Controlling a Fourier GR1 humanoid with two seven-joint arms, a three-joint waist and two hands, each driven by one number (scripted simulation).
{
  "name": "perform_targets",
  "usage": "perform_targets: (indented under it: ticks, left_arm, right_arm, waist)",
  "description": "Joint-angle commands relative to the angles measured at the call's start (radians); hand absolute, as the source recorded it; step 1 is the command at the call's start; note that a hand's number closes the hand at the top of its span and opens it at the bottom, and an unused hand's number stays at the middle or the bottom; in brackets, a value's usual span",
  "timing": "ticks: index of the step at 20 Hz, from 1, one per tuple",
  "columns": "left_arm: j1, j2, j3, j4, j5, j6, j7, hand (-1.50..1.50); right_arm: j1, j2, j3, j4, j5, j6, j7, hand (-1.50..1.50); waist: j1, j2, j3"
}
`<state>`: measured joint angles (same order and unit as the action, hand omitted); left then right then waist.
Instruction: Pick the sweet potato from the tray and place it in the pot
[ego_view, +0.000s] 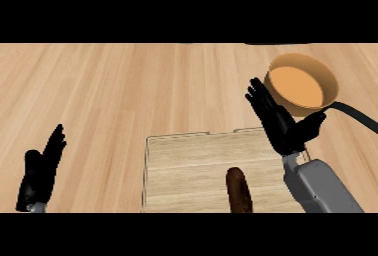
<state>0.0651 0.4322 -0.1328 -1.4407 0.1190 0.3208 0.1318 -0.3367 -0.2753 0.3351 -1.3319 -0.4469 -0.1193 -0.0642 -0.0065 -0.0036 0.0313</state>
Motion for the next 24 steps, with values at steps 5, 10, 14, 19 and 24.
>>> perform_targets:
  ticks: [5,10,14,19,24]
  left_arm:
    - [-0.209,-0.061,0.009,-0.145,0.046,-0.030,-0.103,0.00]
    - [-0.250,-0.113,0.016,-0.160,0.105,-0.048,-0.117,0.00]
    - [-0.315,-0.123,0.054,-0.134,0.126,-0.039,-0.100,0.00]
    - [-0.360,-0.113,0.087,-0.081,0.144,-0.073,-0.107,0.00]
    - [-0.350,-0.136,0.073,-0.070,0.123,-0.062,-0.122,0.00]
  right_arm:
    - [-0.301,-0.141,0.223,-0.050,0.109,0.288,0.259,1.50]
    - [-0.498,-0.417,0.335,-0.084,0.431,0.430,0.248,-1.50]
    - [-0.554,-0.487,0.352,-0.201,0.386,0.661,0.123,-1.50]
    - [-0.654,-0.526,0.346,-0.225,0.428,0.826,0.127,-1.50]
    - [-0.700,-0.460,0.459,-0.317,0.450,0.966,0.335,-1.50]
  waist:
    - [0.074,-0.010,-0.044]
    - [0.039,-0.011,-0.042]
    - [0.002,-0.001,-0.033]
    - [0.008,0.004,-0.033]
    - [0.001,0.000,-0.033]
